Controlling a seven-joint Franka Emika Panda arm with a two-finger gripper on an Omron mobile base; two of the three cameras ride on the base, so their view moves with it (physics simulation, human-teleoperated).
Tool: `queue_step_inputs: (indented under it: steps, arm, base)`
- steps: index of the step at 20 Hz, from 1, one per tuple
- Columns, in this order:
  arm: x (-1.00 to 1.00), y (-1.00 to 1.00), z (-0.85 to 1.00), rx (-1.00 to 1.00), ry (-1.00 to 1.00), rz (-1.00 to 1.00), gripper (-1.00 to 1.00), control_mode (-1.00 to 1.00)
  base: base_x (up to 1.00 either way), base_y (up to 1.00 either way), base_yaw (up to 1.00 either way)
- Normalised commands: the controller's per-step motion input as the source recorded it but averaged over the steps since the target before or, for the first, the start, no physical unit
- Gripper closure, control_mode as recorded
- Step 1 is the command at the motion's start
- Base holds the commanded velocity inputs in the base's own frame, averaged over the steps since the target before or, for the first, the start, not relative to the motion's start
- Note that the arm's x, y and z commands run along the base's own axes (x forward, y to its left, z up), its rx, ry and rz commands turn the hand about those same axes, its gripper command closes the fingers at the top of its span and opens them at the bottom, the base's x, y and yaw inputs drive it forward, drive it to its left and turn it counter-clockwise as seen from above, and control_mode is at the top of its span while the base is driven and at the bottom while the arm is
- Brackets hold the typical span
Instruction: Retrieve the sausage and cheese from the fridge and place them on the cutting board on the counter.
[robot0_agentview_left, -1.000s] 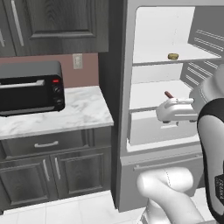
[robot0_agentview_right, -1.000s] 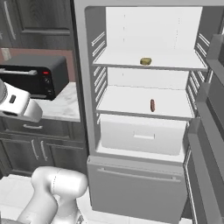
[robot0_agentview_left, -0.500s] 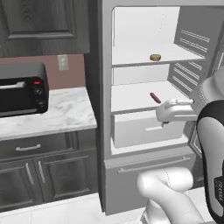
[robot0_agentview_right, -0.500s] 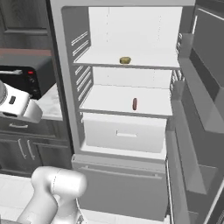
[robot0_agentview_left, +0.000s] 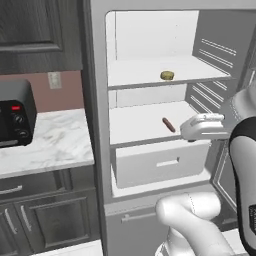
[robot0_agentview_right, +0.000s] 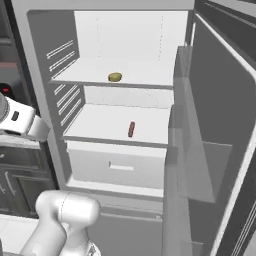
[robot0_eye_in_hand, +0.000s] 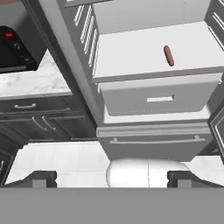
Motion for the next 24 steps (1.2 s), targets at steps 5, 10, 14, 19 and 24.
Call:
queue_step_inputs:
  steps: [5,10,14,19,24]
  arm:
    - [0.0,0.0,0.0,0.0,0.0,0.0,-1.0,1.0]
    - [0.0,0.0,0.0,0.0,0.0,0.0,-1.0,1.0]
    - [0.0,0.0,0.0,0.0,0.0,0.0,-1.0,1.0]
    - [0.0,0.0,0.0,0.0,0.0,0.0,-1.0,1.0]
    - [0.0,-0.46,0.31,0.0,0.0,-0.02,-1.0,-1.0]
  base:
    - [0.84,-0.22,-0.04]
    - [0.45,-0.23,-0.05]
    - [0.0,-0.39,-0.04]
    - [0.0,-0.44,-0.02]
    - [0.0,0.0,0.0]
